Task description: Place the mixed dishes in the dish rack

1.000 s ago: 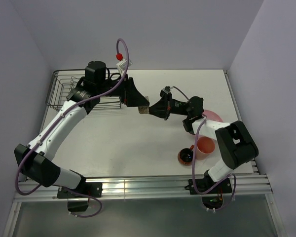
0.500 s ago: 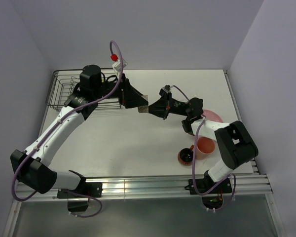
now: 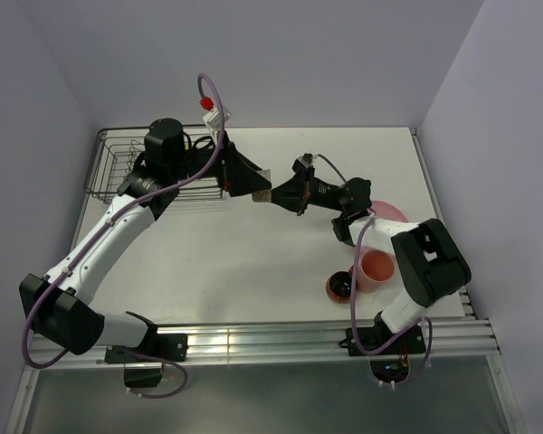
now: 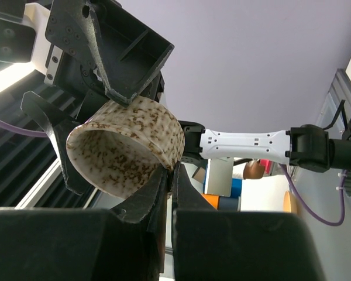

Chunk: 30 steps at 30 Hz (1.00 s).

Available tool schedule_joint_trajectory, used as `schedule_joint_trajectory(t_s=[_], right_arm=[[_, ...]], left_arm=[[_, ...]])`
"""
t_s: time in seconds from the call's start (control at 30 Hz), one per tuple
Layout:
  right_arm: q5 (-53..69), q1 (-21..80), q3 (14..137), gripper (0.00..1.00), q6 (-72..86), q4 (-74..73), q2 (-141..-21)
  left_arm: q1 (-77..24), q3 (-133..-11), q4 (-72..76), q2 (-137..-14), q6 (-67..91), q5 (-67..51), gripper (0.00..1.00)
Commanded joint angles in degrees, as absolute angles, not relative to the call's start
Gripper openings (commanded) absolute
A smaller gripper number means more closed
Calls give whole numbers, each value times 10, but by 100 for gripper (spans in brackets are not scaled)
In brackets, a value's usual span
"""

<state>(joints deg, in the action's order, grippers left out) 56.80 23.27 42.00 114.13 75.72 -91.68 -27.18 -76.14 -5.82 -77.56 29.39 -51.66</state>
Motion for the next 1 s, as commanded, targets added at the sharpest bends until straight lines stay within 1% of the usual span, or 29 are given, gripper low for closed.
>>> schedule_joint_trajectory(t_s=[0.0,0.37,0.97], right_arm=[[482,225,446,0,1490,1010,-908],[475,227,447,0,1493,998,-878],[471,229,444,0,1496,1009,-894]], left_arm=[[-280,-766,-72,-756,292,-583,99],[-265,-752,-70,-750,284,-587,99],[-264,-754,-23,-754,323,-601,99]])
